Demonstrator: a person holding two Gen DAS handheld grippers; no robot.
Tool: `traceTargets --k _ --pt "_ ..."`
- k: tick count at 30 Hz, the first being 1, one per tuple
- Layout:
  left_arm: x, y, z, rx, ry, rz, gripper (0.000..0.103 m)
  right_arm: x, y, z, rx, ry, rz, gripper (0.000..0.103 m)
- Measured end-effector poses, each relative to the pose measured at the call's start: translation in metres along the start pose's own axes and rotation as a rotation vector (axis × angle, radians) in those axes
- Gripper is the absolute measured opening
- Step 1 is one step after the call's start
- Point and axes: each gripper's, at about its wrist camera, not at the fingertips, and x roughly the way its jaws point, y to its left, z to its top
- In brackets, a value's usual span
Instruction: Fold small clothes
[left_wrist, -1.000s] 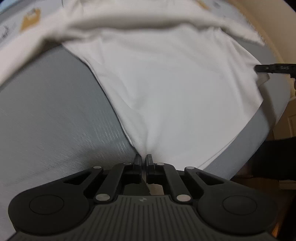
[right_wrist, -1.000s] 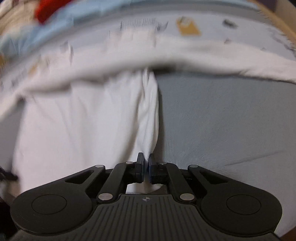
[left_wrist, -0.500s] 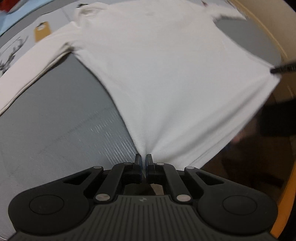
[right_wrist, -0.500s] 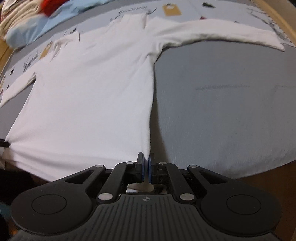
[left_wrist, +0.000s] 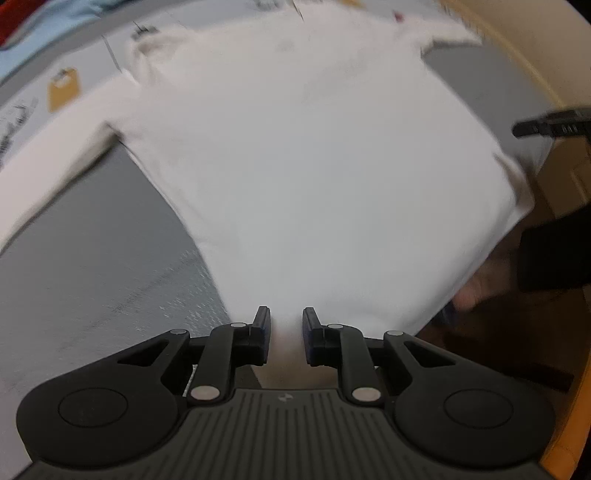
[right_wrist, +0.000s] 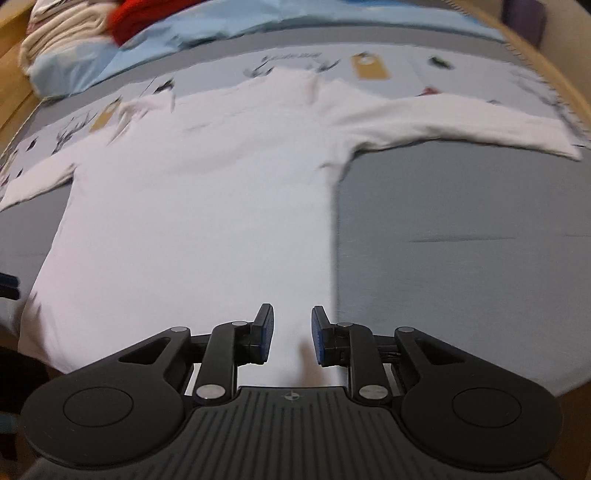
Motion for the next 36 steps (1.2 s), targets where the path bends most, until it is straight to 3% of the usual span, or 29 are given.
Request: traceTargets --k 3,4,5,7,10,16,21,24,28,34,36 --pt "0.029 -0.017 0.0 0.072 0.14 0.046 0.02 0.046 0.013 -0.002 -0.061 0.16 -0.057 0.039" --pt "0.035 -0.02 -0.002 0.114 0.173 0.063 0.02 0.062 0.015 -0.006 -0.094 0.242 -0.085 0.04" --pt "0.034 -0.023 -0.002 0.142 0.167 0.066 0.021 0.068 0.017 -0.009 -0.118 0.27 -0.107 0.042" --pt "0.022 -0.016 0.008 0.1 0.114 0.052 0.023 0.062 0.018 0.002 -0.106 0.222 -0.099 0.042" --pt "0.002 0.002 0.027 0.024 0.006 0.044 0.026 0.042 0.008 0.025 0.002 0.06 -0.047 0.042" --pt "-0.023 0.045 0.074 -0.131 -0.154 0.099 0.027 0.034 0.0 0.073 0.074 -0.168 -0.144 0.042" --pt "-0.031 0.092 0.131 -0.316 -0.309 0.098 0.026 0.049 -0.005 0.12 0.123 -0.298 -0.128 0.04" --pt "-0.031 0.124 0.153 -0.407 -0.376 0.112 0.026 0.066 -0.01 0.146 0.143 -0.339 -0.122 0.038" --pt "-0.014 0.151 0.178 -0.467 -0.411 0.125 0.026 0.098 -0.018 0.177 0.187 -0.326 -0.088 0.038" --pt "0.028 0.16 0.22 -0.429 -0.419 0.156 0.028 0.149 -0.013 0.211 0.173 -0.3 -0.105 0.044" --pt "0.043 0.163 0.233 -0.426 -0.41 0.185 0.035 0.163 -0.011 0.22 0.171 -0.289 -0.106 0.048"
